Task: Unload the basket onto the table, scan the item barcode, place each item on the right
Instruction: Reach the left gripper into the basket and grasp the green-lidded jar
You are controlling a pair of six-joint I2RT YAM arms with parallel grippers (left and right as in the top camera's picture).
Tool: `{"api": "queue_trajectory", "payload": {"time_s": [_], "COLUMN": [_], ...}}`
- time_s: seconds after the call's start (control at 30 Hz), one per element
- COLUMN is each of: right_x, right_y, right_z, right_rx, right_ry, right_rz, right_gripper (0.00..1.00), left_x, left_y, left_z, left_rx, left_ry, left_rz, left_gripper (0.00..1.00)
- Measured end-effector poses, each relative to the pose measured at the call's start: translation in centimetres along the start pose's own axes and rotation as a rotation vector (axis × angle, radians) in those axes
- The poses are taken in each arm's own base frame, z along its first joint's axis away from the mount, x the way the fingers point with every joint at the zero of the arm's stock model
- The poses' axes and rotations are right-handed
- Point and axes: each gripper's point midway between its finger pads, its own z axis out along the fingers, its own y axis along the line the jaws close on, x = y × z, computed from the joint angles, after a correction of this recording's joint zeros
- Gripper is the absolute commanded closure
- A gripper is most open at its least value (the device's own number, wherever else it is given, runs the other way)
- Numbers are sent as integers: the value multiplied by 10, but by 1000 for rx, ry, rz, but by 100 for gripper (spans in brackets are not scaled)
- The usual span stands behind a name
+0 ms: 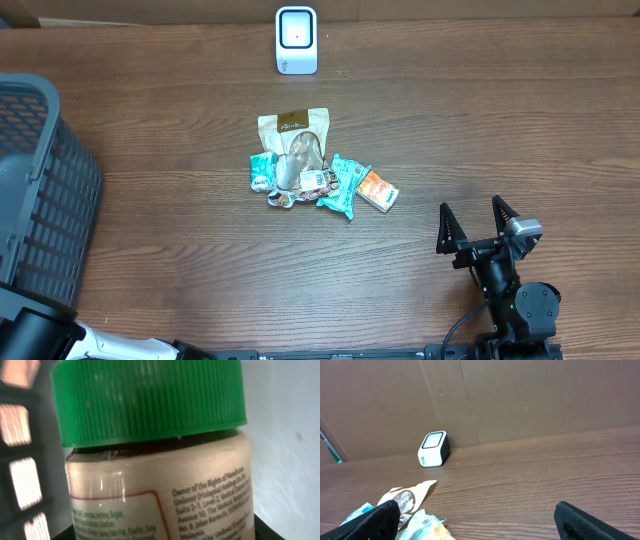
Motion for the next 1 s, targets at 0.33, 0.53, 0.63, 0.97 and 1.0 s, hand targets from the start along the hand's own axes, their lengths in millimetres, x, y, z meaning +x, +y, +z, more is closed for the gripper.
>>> {"api": "queue_trajectory", "payload": {"time_s": [0.33, 0.53, 0.63, 0.97, 1.0], "right_x": [0, 0, 0, 0, 0], "right_y": [0, 0, 0, 0, 0], "right_z": [0, 0, 0, 0, 0], "right_rx": [0, 0, 0, 0, 0], "right_ry": [0, -1, 0, 0, 0], "right_rz": [0, 0, 0, 0, 0], "right_gripper": [0, 0, 0, 0, 0], "left_x": [-36, -52, -42, 119, 139], "left_y": [-64, -126, -163, -250, -251], "left_z": [-93, -200, -252, -388, -392], "left_rx": [215, 425, 556, 867, 863], "left_ry": [-33, -156, -209, -213, -194], "left_rz": [72, 170, 238, 670, 722], "left_gripper": [67, 70, 69, 65, 65]}}
